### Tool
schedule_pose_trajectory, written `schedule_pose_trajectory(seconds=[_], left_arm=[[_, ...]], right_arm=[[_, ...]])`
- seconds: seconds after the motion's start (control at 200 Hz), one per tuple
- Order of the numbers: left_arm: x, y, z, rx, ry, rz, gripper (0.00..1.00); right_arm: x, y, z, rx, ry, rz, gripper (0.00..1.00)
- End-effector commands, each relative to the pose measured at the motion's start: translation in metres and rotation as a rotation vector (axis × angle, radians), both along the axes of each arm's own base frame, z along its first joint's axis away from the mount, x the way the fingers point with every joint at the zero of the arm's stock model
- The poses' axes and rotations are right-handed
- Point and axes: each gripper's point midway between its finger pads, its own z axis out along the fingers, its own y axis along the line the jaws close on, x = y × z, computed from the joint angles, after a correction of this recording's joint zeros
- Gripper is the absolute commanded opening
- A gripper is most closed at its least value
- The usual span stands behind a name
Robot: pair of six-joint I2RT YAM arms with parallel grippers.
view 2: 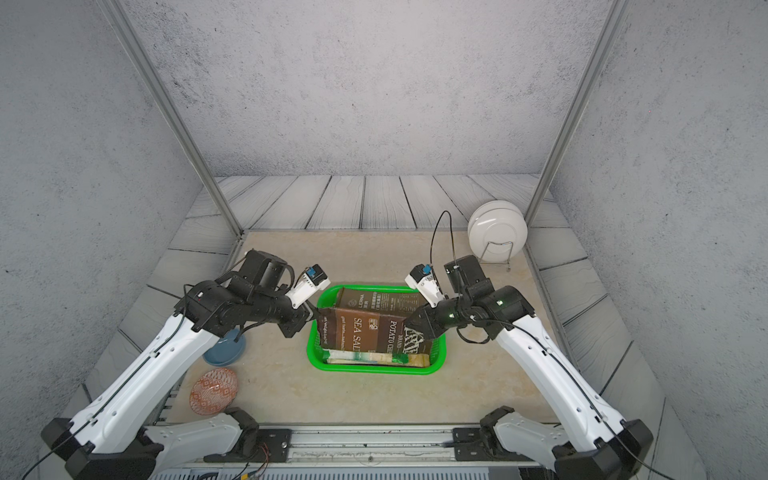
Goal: Put the potato chips into the basket
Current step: Place the potato chip in the basket.
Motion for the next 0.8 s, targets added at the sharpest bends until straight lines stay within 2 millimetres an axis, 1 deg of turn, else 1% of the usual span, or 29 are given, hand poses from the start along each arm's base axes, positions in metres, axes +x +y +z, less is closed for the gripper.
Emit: schedule_pose_trajectory(seconds=[0.0, 0.175, 0.285, 0.455, 0.495, 0.535, 0.58, 0.605, 0.631, 0.681, 0.701, 0.731, 0.761, 0.781, 0.796], left_arm=[[0.019, 0.021, -0.012, 0.096, -0.001, 0.121, 0.0], [0.034, 0.024, -0.026, 0.152, 0.021, 0.159, 0.0], [0.044, 0.027, -0.026, 0.157, 0.003, 0.188, 0.0], [0.058, 0.027, -0.031, 0.162, -0.003, 0.209, 0.0], [0.062, 0.027, -0.033, 0.17, -0.002, 0.215, 0.0], [0.065, 0.027, -0.036, 0.174, 0.001, 0.216, 0.0], [0.069, 0.027, -0.038, 0.176, 0.006, 0.221, 0.0], [0.07, 0.027, -0.039, 0.178, 0.011, 0.223, 0.02], [0.071, 0.028, -0.039, 0.179, 0.014, 0.226, 0.04], [0.073, 0.029, -0.038, 0.178, 0.013, 0.232, 0.07], [0.074, 0.03, -0.037, 0.176, 0.01, 0.236, 0.1], [0.077, 0.031, -0.035, 0.172, 0.004, 0.246, 0.18], [0.078, 0.032, -0.031, 0.16, -0.002, 0.251, 0.31], [0.08, 0.033, -0.029, 0.154, -0.006, 0.257, 0.4], [0.081, 0.034, -0.026, 0.149, -0.013, 0.259, 0.45]], right_arm=[[0.013, -0.009, -0.014, -0.084, 0.029, -0.056, 0.0], [0.038, -0.008, -0.036, -0.169, 0.05, -0.087, 0.0], [0.055, -0.007, -0.042, -0.222, 0.055, -0.099, 0.0], [0.089, -0.006, -0.057, -0.306, 0.035, -0.142, 0.03], [0.095, -0.006, -0.062, -0.321, 0.035, -0.144, 0.05], [0.101, -0.006, -0.067, -0.338, 0.039, -0.147, 0.12], [0.104, -0.006, -0.073, -0.359, 0.053, -0.146, 0.17], [0.105, -0.006, -0.075, -0.368, 0.056, -0.146, 0.2], [0.107, -0.007, -0.077, -0.377, 0.056, -0.147, 0.25], [0.113, -0.008, -0.076, -0.389, 0.044, -0.166, 0.34], [0.116, -0.009, -0.074, -0.395, 0.036, -0.179, 0.37], [0.122, -0.011, -0.07, -0.403, 0.014, -0.202, 0.41], [0.127, -0.015, -0.066, -0.414, -0.009, -0.226, 0.44], [0.13, -0.017, -0.062, -0.422, -0.025, -0.242, 0.45], [0.132, -0.018, -0.059, -0.427, -0.038, -0.254, 0.45]])
